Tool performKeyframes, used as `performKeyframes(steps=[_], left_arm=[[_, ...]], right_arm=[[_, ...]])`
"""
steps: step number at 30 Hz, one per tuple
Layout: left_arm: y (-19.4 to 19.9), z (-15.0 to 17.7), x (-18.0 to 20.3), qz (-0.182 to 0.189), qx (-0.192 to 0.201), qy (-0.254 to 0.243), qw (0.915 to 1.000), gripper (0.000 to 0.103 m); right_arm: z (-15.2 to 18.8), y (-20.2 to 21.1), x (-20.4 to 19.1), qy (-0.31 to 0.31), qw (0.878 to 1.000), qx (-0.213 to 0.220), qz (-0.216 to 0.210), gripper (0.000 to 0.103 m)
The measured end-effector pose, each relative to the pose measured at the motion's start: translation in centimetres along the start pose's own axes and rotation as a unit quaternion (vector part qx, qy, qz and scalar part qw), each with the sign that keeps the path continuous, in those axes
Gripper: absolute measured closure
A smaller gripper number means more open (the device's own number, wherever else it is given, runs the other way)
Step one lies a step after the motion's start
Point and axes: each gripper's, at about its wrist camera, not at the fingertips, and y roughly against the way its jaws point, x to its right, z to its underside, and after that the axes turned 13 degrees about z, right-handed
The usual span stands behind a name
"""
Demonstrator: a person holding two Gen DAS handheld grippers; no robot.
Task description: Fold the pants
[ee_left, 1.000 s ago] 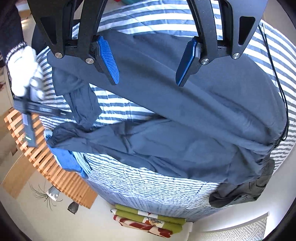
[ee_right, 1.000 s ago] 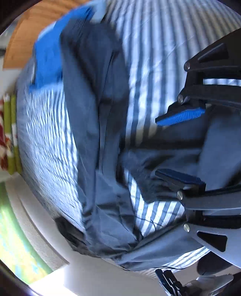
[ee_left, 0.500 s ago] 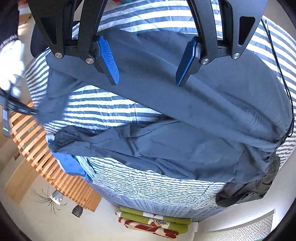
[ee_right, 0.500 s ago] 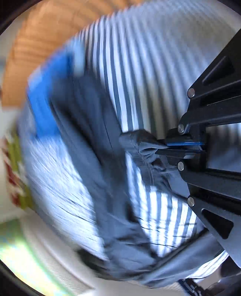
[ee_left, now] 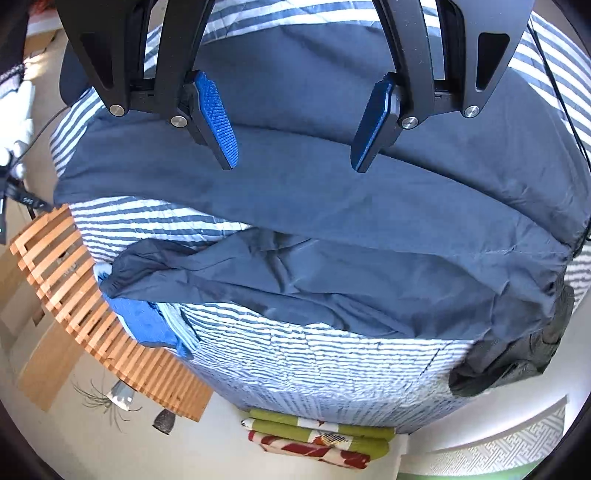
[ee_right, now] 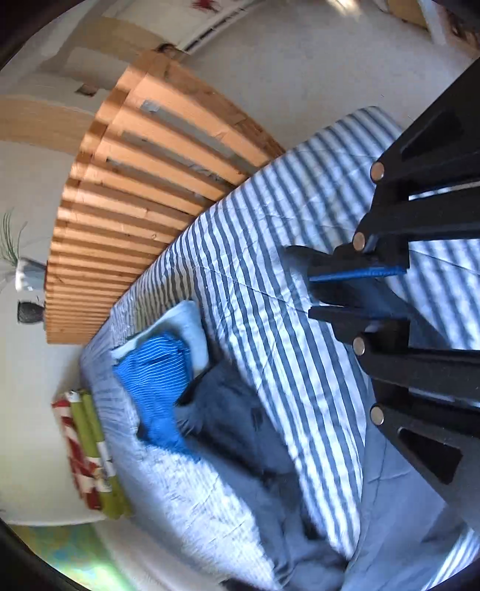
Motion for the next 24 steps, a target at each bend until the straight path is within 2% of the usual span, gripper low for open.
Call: performKeyframes(steps=[1, 4, 5, 6, 8, 11, 13, 17, 21, 22, 24], left_arm=[[-0.3, -0.1, -0.1, 0.000, -0.006, 0.002, 1.0000, 0.036], [-1.4, -0.2, -0.1, -0.009, -0.022, -0.005, 0.9997, 0.036], [-1.7, -0.2, 0.1, -0.013, -0.025, -0.012, 0.9995, 0.036], [-1.9, -0.2, 0.3, -0.015, -0.025, -0.016, 0.9994, 0.036], [-2.2, -0.3, 0.2, -0.012, -0.025, -0.014, 0.9995, 0.036], [-2.1, -0.1, -0.9, -0.024, -0.025, -0.004, 0.9994, 0.036], [-1.0, 0.3, -2.2, -0.038, -0.010, 0.011, 0.9992, 0.036], [3.0, 1.5, -6.4, -0.067, 0.028, 0.061, 0.9955, 0.036], [8.8, 3.0, -13.3, -0.119, 0.079, 0.147, 0.9787, 0.036], [10.8, 3.4, -15.7, -0.139, 0.097, 0.174, 0.9701, 0.036], [13.1, 3.8, -18.9, -0.176, 0.118, 0.198, 0.9570, 0.036]], right_arm=[[-0.3, -1.4, -0.2, -0.002, 0.999, -0.019, -0.027, 0.089], [-1.4, -3.8, -0.3, -0.012, 0.998, -0.047, -0.041, 0.089], [-1.7, -4.1, -0.1, -0.018, 0.998, -0.047, -0.042, 0.084], [-2.1, -4.0, 0.4, -0.024, 0.998, -0.044, -0.047, 0.073], [-2.3, -3.6, 1.3, -0.034, 0.997, -0.032, -0.056, 0.062], [-1.9, -3.1, 1.5, -0.010, 0.999, -0.027, -0.045, 0.062], [-1.4, -3.4, 1.2, 0.013, 0.999, -0.025, -0.035, 0.062], [0.6, -5.7, 1.0, 0.036, 0.997, -0.056, -0.025, 0.058], [2.4, -7.1, 1.0, 0.029, 0.996, -0.082, -0.019, 0.058], [2.6, -6.8, 0.8, 0.027, 0.996, -0.078, -0.018, 0.058], [2.8, -5.7, -0.4, 0.039, 0.997, -0.064, -0.028, 0.058]])
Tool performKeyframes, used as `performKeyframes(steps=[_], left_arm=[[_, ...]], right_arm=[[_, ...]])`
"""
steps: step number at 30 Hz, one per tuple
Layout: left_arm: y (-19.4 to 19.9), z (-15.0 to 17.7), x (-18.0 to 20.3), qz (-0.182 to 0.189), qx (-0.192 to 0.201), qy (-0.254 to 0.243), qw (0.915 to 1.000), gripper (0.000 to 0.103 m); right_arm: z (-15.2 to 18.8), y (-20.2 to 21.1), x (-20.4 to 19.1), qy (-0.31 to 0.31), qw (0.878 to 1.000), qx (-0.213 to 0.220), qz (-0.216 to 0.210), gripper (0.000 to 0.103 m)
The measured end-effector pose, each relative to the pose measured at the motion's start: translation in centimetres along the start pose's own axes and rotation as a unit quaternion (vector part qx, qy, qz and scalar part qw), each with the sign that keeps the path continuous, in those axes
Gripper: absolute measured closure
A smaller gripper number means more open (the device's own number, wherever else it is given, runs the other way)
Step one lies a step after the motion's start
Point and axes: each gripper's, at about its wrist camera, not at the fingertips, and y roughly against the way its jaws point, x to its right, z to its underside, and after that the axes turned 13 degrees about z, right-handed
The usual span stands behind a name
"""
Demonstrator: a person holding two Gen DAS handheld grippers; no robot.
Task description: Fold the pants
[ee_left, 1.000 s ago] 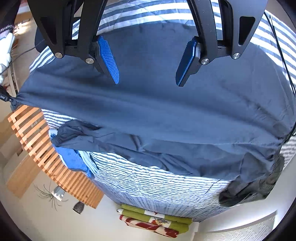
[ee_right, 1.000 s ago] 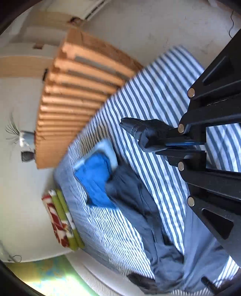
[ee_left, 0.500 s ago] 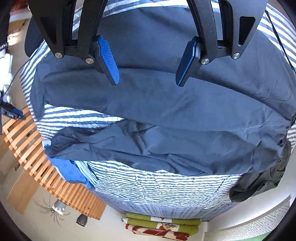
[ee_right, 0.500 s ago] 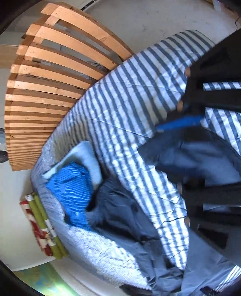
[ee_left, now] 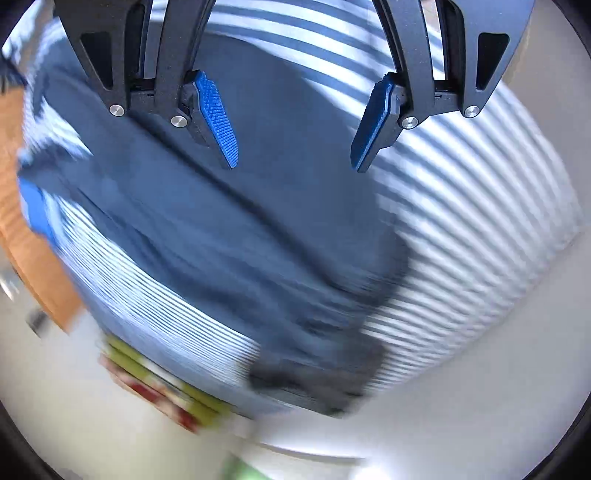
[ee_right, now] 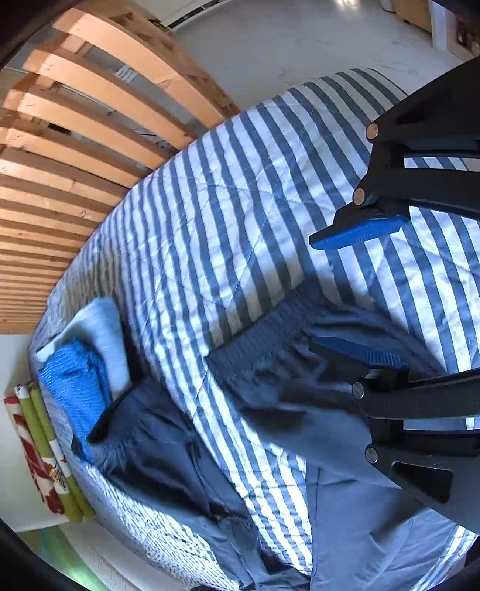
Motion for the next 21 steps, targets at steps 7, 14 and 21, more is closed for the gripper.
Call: performKeyframes(steps=[7, 14, 21], left_arm=[[-0.8, -3.9, -10.7, -0.041, 0.023, 0.103, 0.9936, 0.040], [-5.7, -4.6, -10.8, 0.063, -0.009, 0.093, 0.9937, 0.042], [-6.7, -3.2, -8.6, 0.178, 0.018, 0.099, 0.9790, 0.042]], right_arm=[[0.8, 7.9, -11.5, 0.116, 0.986, 0.063, -0.103, 0.058], [4.0, 18.1, -31.6, 0.291, 0.921, 0.107, -0.234, 0.058], [5.9, 25.7, -48.4, 0.394, 0.863, 0.135, -0.285, 0.055]])
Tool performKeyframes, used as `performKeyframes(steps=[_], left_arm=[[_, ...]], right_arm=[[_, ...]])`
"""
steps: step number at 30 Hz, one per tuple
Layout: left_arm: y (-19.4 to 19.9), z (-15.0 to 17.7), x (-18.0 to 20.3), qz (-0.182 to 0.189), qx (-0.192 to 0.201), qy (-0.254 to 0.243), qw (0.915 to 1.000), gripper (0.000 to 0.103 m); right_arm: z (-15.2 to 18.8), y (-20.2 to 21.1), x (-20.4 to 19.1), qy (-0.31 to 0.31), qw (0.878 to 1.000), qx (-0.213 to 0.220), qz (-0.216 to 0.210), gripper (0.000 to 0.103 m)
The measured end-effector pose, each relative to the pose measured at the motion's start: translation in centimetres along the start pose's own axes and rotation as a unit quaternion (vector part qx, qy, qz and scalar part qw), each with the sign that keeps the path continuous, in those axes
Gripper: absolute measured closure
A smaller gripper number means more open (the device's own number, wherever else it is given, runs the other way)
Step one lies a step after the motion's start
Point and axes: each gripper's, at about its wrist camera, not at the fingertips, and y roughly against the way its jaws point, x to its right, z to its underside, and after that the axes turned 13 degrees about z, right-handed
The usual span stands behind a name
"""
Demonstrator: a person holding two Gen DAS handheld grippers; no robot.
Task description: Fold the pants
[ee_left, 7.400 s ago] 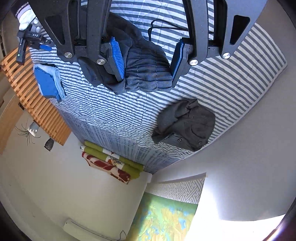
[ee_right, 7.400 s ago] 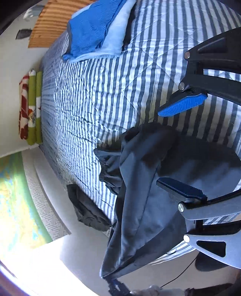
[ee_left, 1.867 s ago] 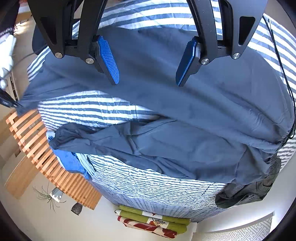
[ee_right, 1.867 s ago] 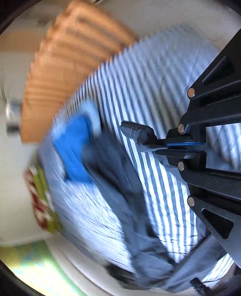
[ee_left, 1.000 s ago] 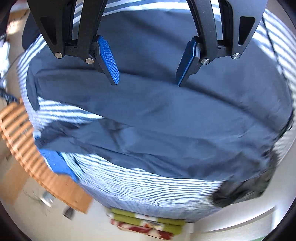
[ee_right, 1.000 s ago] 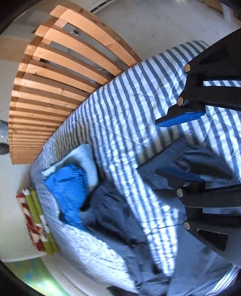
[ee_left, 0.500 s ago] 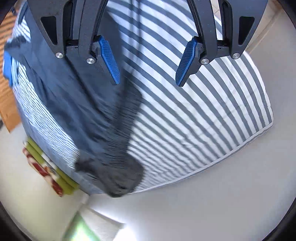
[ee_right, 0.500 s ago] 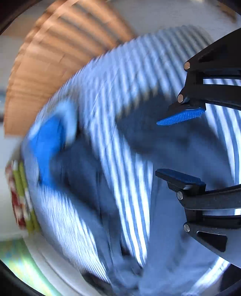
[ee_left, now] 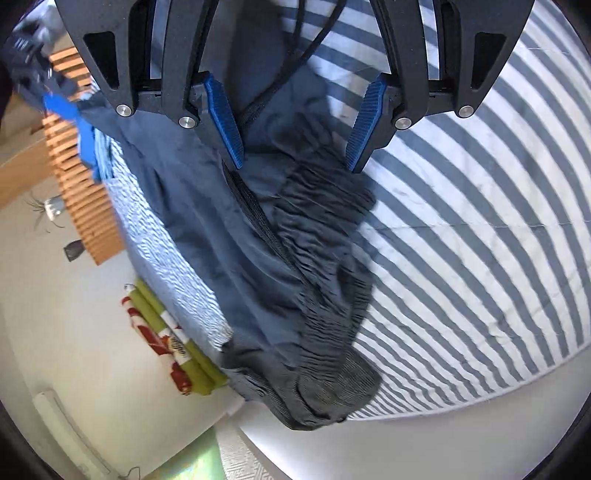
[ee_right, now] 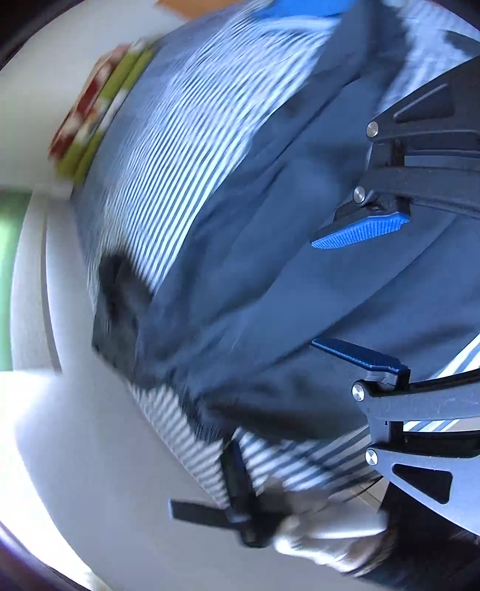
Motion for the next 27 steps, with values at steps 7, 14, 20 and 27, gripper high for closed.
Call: performKeyframes(steps=[7, 14, 20, 27], left_arm=[[0.0, 1.0, 0.0, 0.037, 0.001, -0.011, 0.9993, 0.042], [0.5, 1.0, -1.5, 0.055, -0.013, -0.001, 0.9984, 0.042], [3.7, 2.5, -3.0, -0.015, -0.045, -0.042, 0.9980, 0.042], [6.3, 1.7, -6.4, -0.016, -0.009, 0.013, 0.9997, 0.042]], right_arm=[[-9.4, -6.2, -8.6, 0.015, 0.998, -0.027, -0.059, 0.055], [-12.5, -11.2, -16.3, 0.089, 0.991, -0.061, -0.077, 0.055], [-12.1, -12.8, -19.5, 0.141, 0.985, -0.073, -0.075, 0.055], [-10.9, -13.9, -22.0, 0.194, 0.978, -0.071, -0.036, 0.051]])
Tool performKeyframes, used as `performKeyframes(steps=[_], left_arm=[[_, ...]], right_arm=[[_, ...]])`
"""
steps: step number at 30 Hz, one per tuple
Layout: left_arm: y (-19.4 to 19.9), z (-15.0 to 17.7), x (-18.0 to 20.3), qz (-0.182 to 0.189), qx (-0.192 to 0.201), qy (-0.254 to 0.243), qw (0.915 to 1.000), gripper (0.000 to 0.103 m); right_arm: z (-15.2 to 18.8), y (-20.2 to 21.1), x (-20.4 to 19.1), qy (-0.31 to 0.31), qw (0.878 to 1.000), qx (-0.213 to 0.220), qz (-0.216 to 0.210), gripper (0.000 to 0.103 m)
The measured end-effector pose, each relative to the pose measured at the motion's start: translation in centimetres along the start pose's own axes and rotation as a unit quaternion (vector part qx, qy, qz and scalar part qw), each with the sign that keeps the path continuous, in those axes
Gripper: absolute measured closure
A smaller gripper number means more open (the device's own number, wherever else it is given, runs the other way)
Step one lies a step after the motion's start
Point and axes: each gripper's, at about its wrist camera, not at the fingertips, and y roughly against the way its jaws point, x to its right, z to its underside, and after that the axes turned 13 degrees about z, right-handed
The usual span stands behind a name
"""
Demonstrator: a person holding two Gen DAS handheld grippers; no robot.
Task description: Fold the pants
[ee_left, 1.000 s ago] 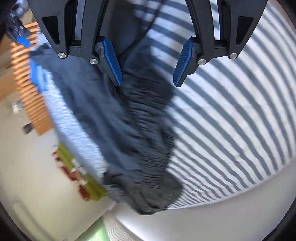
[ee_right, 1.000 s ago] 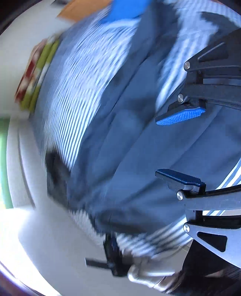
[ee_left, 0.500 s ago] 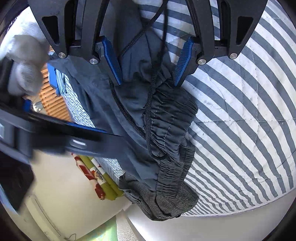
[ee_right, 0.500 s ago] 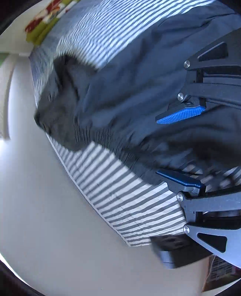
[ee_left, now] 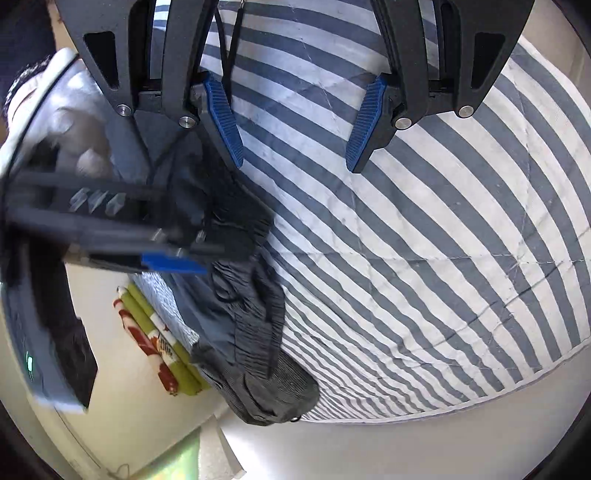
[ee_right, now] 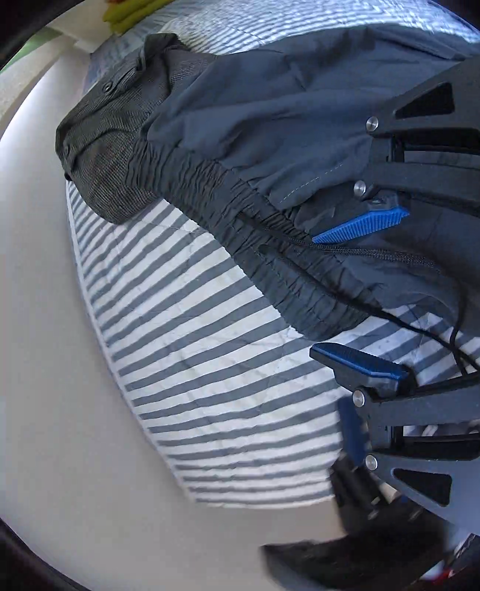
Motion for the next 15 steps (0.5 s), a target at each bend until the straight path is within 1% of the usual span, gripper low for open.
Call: performKeyframes(steps=[1, 2, 3, 5, 6, 7, 8, 9, 10, 11, 12, 13, 14, 15], left_arm=[[-0.1, -0.2, 0.2, -0.006, 0.001, -0.007, 1.0000, 0.042], [-0.3, -0.3, 0.2, -0.009, 0.001, -0.009, 0.9999, 0.042], [-0.6, -0.5, 0.3, -0.005, 0.000, -0.007, 1.0000, 0.042], [-1.4, -0.9, 0.6, 0.012, -0.003, 0.003, 0.9999, 0.042], [-1.8, -1.1, 0.9, 0.020, -0.002, 0.007, 0.9998, 0.042], [-2.3, -1.4, 1.4, 0.026, -0.001, 0.010, 0.9996, 0.042], [-2.6, -1.5, 1.7, 0.031, -0.001, 0.012, 0.9994, 0.041], [-3.1, -1.8, 2.1, 0.041, 0.002, 0.014, 0.9990, 0.041], [-3.8, -2.1, 2.7, 0.055, 0.003, 0.018, 0.9983, 0.040], [-4.5, -2.4, 3.1, 0.067, 0.001, 0.022, 0.9975, 0.037], [-5.1, -2.5, 3.6, 0.074, -0.001, 0.024, 0.9970, 0.036], [-6.0, -2.7, 4.3, 0.082, -0.004, 0.024, 0.9963, 0.034], [-6.7, -2.8, 4.8, 0.085, -0.007, 0.021, 0.9962, 0.030], [-7.1, -2.9, 5.2, 0.084, -0.010, 0.017, 0.9963, 0.029]], right_arm=[[0.1, -0.3, -0.2, 0.012, 1.000, 0.001, 0.021, 0.052], [0.2, -0.5, -0.1, 0.013, 0.999, 0.001, 0.033, 0.058], [0.3, -0.4, 0.5, 0.002, 0.999, -0.001, 0.032, 0.063], [0.5, 0.0, 2.5, -0.037, 0.999, 0.001, 0.003, 0.070], [0.7, 0.3, 3.9, -0.064, 0.998, 0.005, -0.023, 0.072], [1.2, 0.6, 5.8, -0.098, 0.994, 0.010, -0.056, 0.073], [1.7, 0.7, 7.3, -0.127, 0.988, 0.010, -0.084, 0.074], [2.4, 0.4, 9.2, -0.166, 0.979, 0.003, -0.117, 0.074], [3.0, -0.1, 10.9, -0.199, 0.968, -0.004, -0.150, 0.074], [3.7, -0.7, 12.5, -0.230, 0.955, -0.012, -0.185, 0.075], [4.5, -1.3, 14.0, -0.258, 0.943, -0.016, -0.210, 0.075], [5.1, -1.5, 15.0, -0.277, 0.936, -0.015, -0.216, 0.075], [5.6, -1.7, 15.9, -0.291, 0.931, -0.012, -0.218, 0.076], [6.1, -1.7, 16.6, -0.300, 0.928, -0.008, -0.222, 0.076]])
